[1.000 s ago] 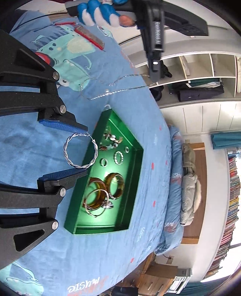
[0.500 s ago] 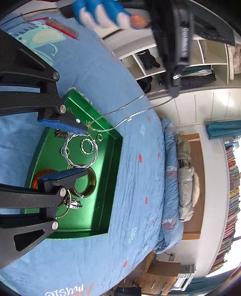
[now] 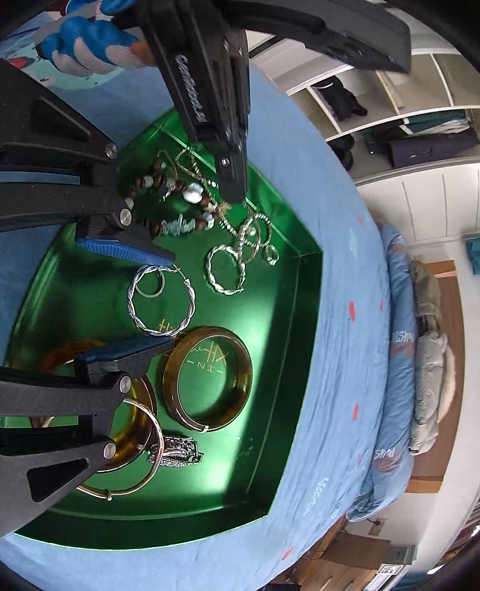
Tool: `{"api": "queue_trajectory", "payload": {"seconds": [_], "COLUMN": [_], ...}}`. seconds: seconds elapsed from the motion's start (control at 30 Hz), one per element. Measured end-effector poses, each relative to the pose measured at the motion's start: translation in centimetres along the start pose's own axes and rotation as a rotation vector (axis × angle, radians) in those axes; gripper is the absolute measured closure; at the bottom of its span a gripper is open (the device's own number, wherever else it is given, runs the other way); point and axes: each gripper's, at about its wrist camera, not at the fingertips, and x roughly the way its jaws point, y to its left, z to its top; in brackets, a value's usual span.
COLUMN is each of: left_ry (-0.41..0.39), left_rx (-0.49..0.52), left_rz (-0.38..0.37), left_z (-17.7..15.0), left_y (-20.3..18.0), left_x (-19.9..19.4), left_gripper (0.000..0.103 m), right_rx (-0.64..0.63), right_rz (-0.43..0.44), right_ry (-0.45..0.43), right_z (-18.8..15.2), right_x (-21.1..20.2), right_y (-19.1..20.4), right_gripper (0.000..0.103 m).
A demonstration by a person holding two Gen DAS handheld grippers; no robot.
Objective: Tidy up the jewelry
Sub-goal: 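Carry the hoop and beaded bracelet into the green tray and release both, then withdraw both open tools from the tray back over the bed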
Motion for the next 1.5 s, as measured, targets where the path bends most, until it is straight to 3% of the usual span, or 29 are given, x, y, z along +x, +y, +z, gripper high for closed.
{"api": "queue_trajectory", "payload": {"seconds": [0.17, 0.23, 0.3, 0.4, 0.7, 1.03, 1.23, 1.5], "left_ry": [0.012, 0.002, -0.011, -0.032, -0.163, -0.235, -0.285, -0.297], "left_rx": [-0.017, -0.023, -0.03, -0.035, 0.025, 0.087, 0.121, 0.18], "left_rz": [-0.017, -0.022, -0.019, -0.008, 0.026, 0.075, 0.1, 0.12], "left_z": [-0.3, -0.5, -0.5, -0.7, -2.6, -7.2, -8.7, -10.5], "left_y": [0.4, 0.5, 0.6, 0.6, -1.3, -1.0, -0.3, -0.6], "left_x": [-0.3, -1.0, -1.8, -3.1, -9.2, -12.7, -13.1, -12.3], "left_gripper": [0.097, 0.091, 0.08, 0.074, 0.057, 0.056, 0.056, 0.056], "right_rx": [0.003, 0.006, 0.008, 0.02, 0.057, 0.134, 0.152, 0.186], "right_rz": [-0.013, -0.021, -0.03, -0.052, -0.123, -0.197, -0.295, -0.357], "right_ry": [0.023, 0.021, 0.011, -0.005, -0.092, -0.117, -0.076, -0.082], "right_z": [0.4, 0.4, 0.5, 0.5, -1.0, -4.8, -7.4, -8.2], "right_x": [0.6, 0.2, -0.4, -1.6, -7.5, -11.3, -11.1, -11.4], "right_y": [0.0, 0.0, 0.0, 0.0, 0.5, 2.2, 3.1, 4.2], "right_gripper": [0.063, 0.059, 0.055, 0.05, 0.035, 0.023, 0.022, 0.019]}}
